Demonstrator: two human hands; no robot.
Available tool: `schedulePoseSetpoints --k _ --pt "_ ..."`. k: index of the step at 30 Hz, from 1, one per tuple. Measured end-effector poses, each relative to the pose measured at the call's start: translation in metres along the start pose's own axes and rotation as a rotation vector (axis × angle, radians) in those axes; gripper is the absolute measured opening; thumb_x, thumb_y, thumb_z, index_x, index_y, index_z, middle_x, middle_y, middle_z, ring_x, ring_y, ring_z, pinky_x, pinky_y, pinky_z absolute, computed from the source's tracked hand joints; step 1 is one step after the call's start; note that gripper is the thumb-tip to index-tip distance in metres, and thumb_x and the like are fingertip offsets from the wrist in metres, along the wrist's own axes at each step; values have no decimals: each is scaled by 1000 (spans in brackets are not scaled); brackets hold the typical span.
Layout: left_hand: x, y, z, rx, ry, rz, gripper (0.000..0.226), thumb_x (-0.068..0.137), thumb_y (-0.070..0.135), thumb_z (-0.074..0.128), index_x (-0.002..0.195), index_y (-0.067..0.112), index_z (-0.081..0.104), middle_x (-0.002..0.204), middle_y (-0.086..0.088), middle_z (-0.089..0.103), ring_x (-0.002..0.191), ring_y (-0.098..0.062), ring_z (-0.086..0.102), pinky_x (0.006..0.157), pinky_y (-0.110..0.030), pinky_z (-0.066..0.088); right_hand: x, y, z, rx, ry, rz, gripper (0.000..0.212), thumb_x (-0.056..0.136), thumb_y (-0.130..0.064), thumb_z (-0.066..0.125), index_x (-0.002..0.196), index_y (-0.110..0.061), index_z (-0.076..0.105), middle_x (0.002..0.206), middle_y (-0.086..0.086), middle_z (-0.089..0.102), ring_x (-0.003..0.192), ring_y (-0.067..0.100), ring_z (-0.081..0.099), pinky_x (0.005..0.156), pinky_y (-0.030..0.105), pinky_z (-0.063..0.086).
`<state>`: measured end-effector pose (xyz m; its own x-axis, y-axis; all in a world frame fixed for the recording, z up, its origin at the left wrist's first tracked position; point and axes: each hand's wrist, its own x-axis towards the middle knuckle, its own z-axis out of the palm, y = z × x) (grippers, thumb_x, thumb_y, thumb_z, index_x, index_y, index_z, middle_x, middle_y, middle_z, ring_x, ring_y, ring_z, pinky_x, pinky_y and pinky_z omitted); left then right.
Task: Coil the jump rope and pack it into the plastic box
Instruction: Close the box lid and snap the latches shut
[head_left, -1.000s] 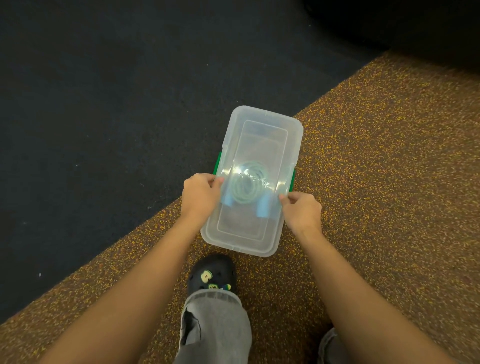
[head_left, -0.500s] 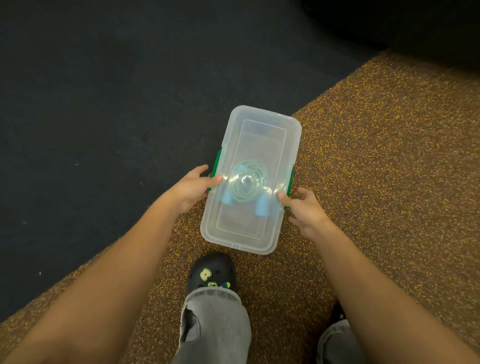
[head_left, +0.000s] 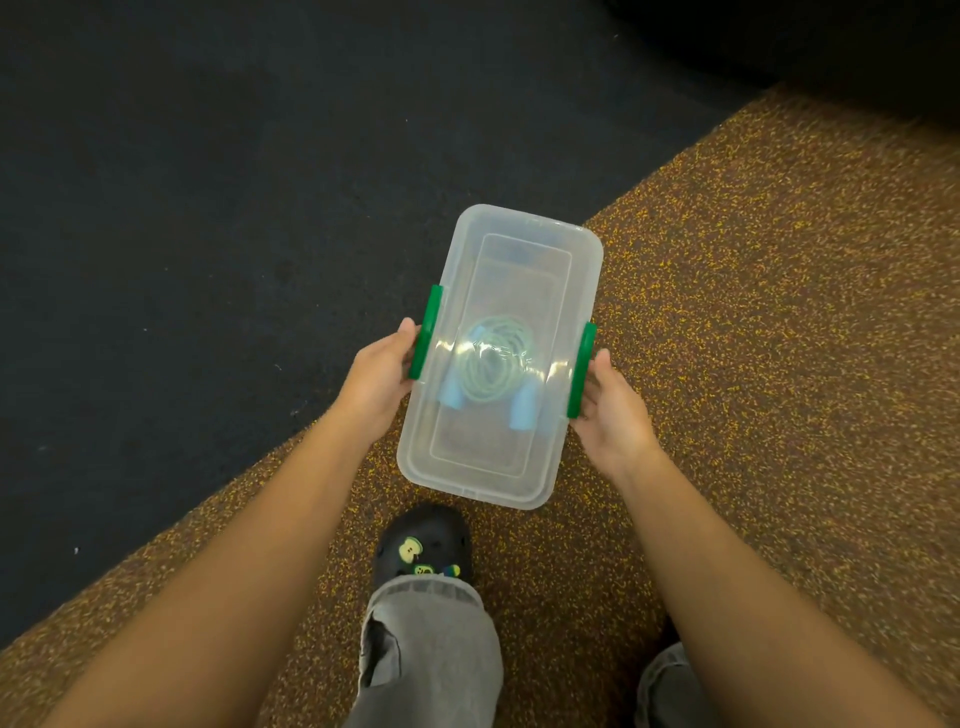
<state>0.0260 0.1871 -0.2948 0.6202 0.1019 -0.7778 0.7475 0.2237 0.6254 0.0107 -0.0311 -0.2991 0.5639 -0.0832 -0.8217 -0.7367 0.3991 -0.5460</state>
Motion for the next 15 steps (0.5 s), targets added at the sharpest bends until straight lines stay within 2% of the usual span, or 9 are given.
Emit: schedulePoseSetpoints --k 3,7,12,15 --pt "9 8 -7 -64 -31 -76 21 95 23 49 105 12 62 98 -2 67 94 -15 62 79 -29 51 5 -6 -9 12 -61 71 32 96 -24 43 123 -9 54 120 11 64 110 23 62 91 40 52" --pt "12 15 -9 38 -64 -73 25 92 13 52 114 6 61 101 -2 67 93 -16 63 75 -28 52 4 -16 -14 -62 -118 99 27 94 -11 47 119 -7 55 112 8 66 100 19 64 79 32 54" --pt "17 16 -13 54 -91 -66 30 90 10 55 119 3 59 102 -4 67 89 -15 64 71 -24 56 7 -22 -19 -102 -197 126 25 94 -12 46 115 -8 59 116 9 66 106 21 64 89 38 54" --pt "17 17 -13 66 -71 -59 29 87 8 58 115 2 61 98 -4 68 83 -12 66 65 -22 58 5 -24 -16 -175 -145 85 25 90 -5 50 115 -4 58 108 7 68 96 19 67 73 30 60"
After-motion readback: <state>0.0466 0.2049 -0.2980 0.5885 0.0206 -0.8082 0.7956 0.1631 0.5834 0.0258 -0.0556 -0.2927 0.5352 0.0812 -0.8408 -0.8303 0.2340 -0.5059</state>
